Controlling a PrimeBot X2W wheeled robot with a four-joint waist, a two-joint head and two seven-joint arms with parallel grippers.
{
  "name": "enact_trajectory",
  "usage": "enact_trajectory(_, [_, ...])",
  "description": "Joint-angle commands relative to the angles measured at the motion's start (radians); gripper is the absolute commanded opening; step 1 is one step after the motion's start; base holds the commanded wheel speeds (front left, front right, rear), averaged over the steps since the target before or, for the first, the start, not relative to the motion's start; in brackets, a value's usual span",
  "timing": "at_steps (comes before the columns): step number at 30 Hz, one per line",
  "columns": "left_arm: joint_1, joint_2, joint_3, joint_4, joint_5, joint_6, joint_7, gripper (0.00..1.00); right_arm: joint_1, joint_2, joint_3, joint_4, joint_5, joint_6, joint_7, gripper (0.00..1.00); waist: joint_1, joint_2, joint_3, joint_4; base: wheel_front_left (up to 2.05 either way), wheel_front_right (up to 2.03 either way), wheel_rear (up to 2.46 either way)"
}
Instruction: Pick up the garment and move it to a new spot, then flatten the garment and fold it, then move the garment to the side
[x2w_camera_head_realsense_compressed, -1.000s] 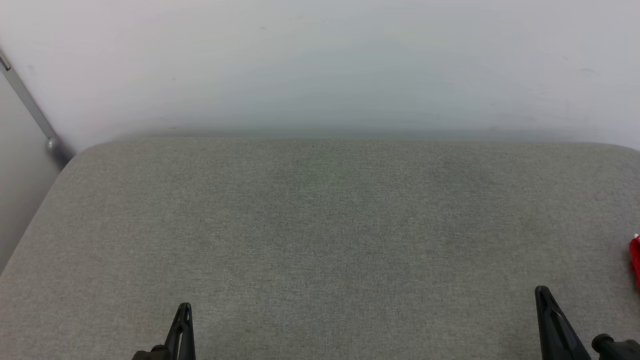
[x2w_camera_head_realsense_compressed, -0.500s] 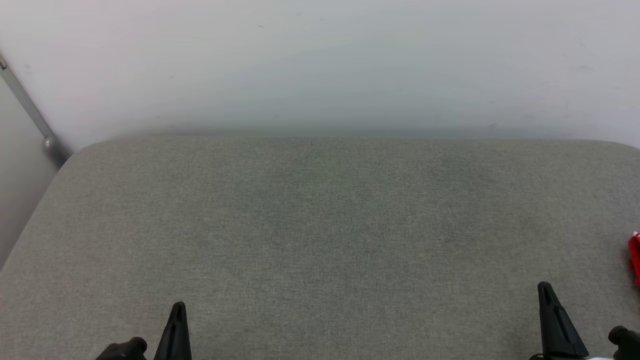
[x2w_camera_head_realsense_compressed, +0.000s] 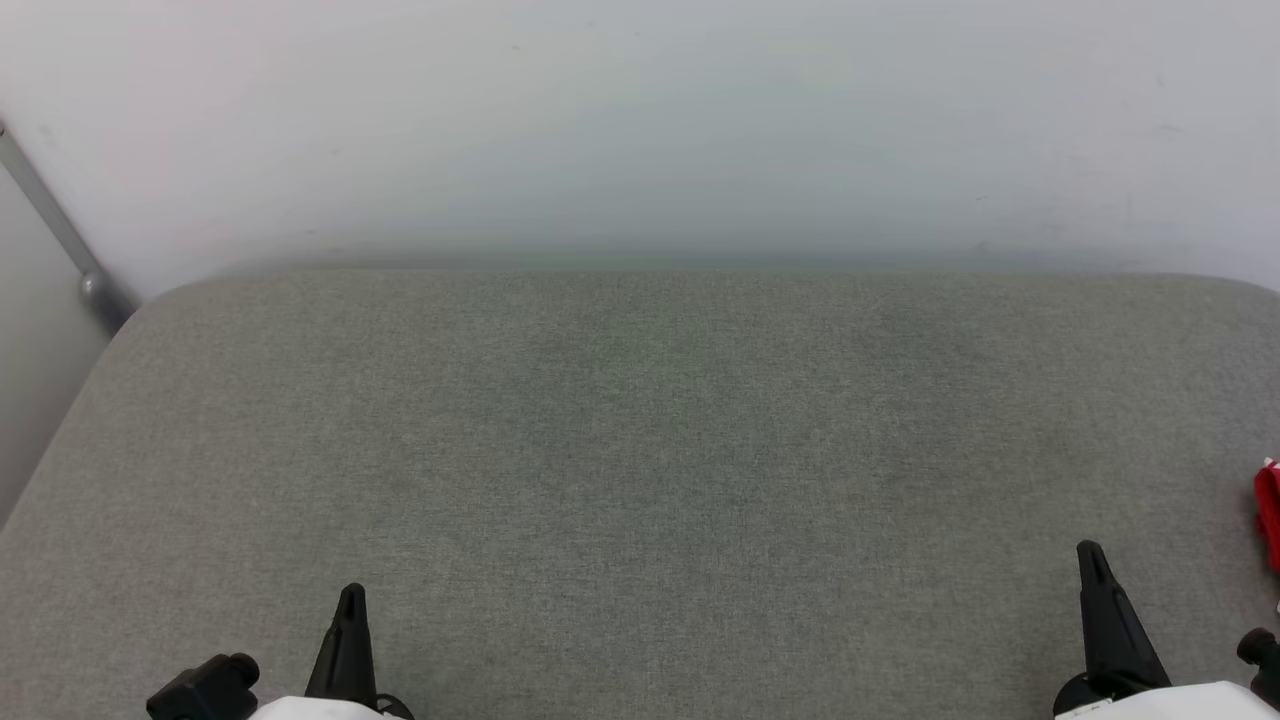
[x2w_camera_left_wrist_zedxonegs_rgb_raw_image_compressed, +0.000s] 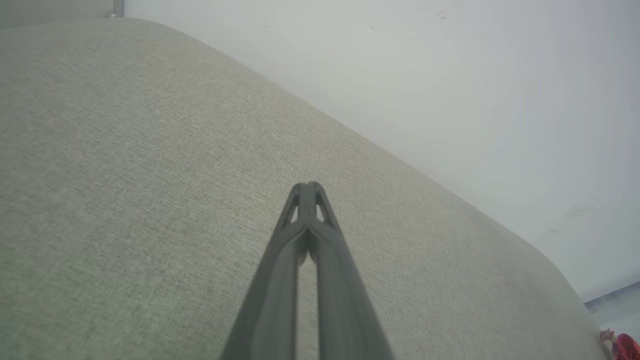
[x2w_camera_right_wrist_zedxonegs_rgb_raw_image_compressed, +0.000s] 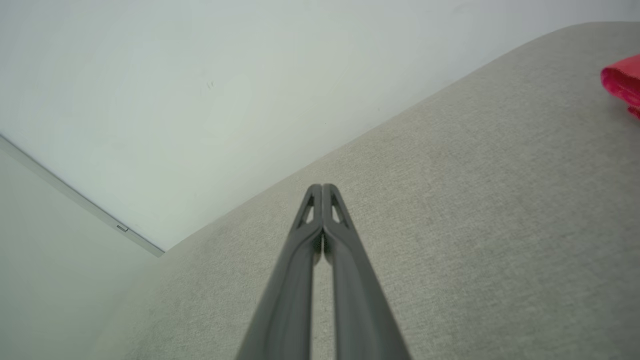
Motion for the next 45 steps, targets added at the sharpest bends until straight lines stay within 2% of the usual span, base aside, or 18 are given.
enact_trajectory(1, [-0.028, 0.008, 0.005, -0.005, -0.044, -0.007, 0.007, 0.00, -0.031, -0.010, 0.000, -0.006, 0.044, 0.000, 0.008, 0.00, 0.0000, -0.0001, 0.001, -0.001, 0.00, 0.00, 0.00])
enact_trajectory(23, [-0.092, 0.012, 0.029, 0.029, -0.359, -0.044, 0.078, 0.00, -0.099, -0.015, -0.001, 0.041, 0.350, 0.000, 0.078, 0.00, 0.0000, -0.0001, 0.010, -0.009, 0.00, 0.00, 0.00])
enact_trajectory(45, [-0.139, 0.012, 0.051, 0.057, -0.600, -0.073, 0.136, 0.00, -0.148, -0.015, -0.006, 0.078, 0.582, 0.000, 0.136, 0.00, 0.0000, -0.0001, 0.018, -0.017, 0.00, 0.00, 0.00])
